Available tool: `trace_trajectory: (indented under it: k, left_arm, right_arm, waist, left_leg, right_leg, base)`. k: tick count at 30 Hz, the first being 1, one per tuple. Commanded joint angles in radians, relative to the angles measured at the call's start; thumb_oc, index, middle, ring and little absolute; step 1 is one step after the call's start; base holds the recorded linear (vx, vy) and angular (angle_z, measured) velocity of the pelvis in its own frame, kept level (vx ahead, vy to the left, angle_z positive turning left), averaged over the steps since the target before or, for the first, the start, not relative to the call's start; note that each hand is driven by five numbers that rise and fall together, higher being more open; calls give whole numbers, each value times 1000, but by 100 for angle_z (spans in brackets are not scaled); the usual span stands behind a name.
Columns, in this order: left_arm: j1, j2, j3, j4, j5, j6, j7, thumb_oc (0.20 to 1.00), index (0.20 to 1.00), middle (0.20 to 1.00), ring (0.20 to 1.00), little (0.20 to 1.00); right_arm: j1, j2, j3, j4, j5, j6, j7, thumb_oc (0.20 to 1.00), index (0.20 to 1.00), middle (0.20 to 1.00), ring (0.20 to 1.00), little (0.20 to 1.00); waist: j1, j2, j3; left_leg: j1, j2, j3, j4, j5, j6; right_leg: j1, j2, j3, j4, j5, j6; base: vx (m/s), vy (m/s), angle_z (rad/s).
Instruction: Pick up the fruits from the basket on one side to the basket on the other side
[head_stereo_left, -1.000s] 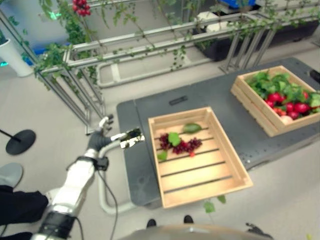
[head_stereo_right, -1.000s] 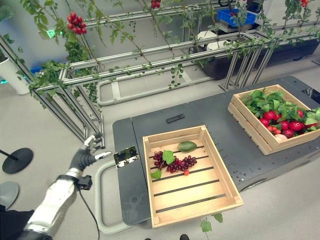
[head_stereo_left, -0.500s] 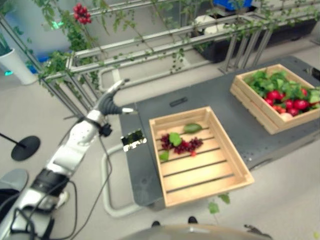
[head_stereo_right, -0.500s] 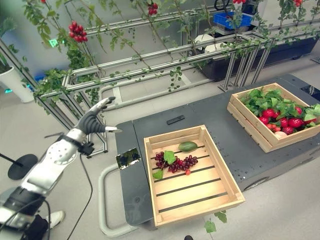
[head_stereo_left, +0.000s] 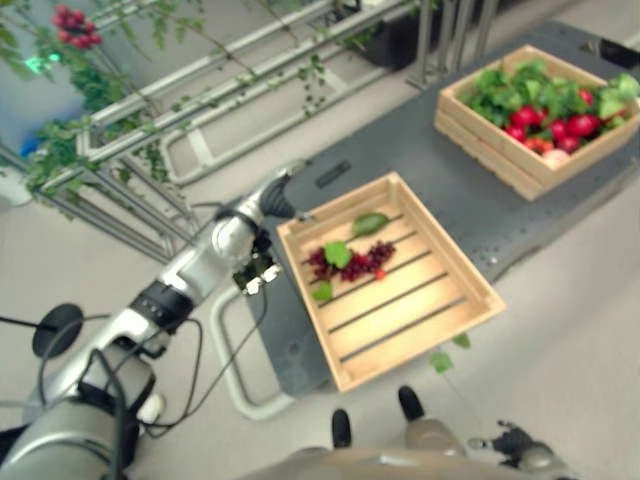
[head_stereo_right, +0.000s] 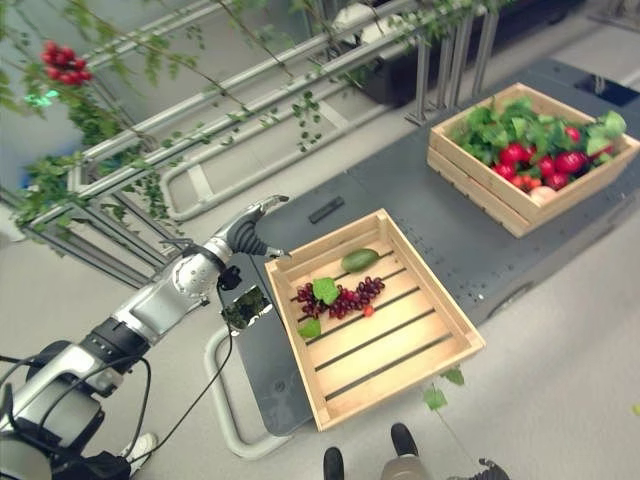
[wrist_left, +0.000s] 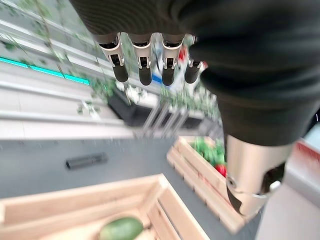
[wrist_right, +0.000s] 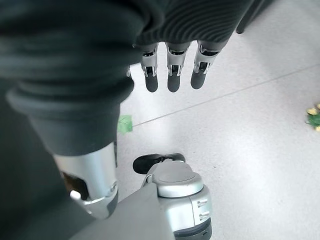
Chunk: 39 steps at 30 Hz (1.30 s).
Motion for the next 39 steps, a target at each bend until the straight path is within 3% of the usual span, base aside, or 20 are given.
trace_trajectory:
  k: [1, 8, 17, 29, 39]
  left_arm:
    - [-173, -31, -8, 109, 61, -3, 44, 1000, 1000, 1000, 1000, 1000]
    - [-256, -137, -60, 338, 73, 16, 54, 1000, 1000, 1000, 1000, 1000]
    - [-318, -192, -77, 600, 63, 39, 69, 1000, 1000, 1000, 1000, 1000]
    - [-378, -196, -47, 815, 9, 50, 75, 1000, 1000, 1000, 1000, 1000]
    - [-376, -179, -10, 845, -39, 52, 85, 1000, 1000, 1000, 1000, 1000]
  right_arm:
    - [-8, -33, 7, -13, 45, -19, -29, 1000, 1000, 1000, 1000, 1000]
    - [-37, -56, 3, -6, 65, -20, -50, 1000, 1000, 1000, 1000, 1000]
    - [-70, -63, 20, -11, 92, -28, -71, 1000, 1000, 1000, 1000, 1000]
    - [-120, -67, 59, -26, 120, -41, -93, 1000, 1000, 1000, 1000, 1000]
    - [-130, -52, 73, -42, 136, -50, -107, 1000, 1000, 1000, 1000, 1000]
  waist:
    - [-18, -18, 11]
    - [-48, 12, 52]
    - [-78, 28, 102]
    - [-95, 25, 161]
    - [-93, 11, 191]
  left_leg:
    - [-35, -42, -12, 17, -72, -10]
    - [-72, -56, 33, 17, -66, 1]
    - [-109, -69, 72, 29, -68, 7]
    - [-151, -76, 105, 36, -64, 8]
    - [-178, -74, 119, 42, -59, 5]
  right_leg:
    - [-42, -23, 8, 9, -68, 75]
    - [-104, -25, 71, 9, -40, 85]
    - [-159, -21, 124, 13, -14, 89]
    - [-211, -17, 157, 13, 11, 96]
    - [-242, -11, 166, 17, 19, 95]
  base:
    - [-39, 39, -22]
    - [-31, 54, -30]
    - [-16, 23, -21]
    - [-14, 4, -11]
    - [-6, -7, -5]
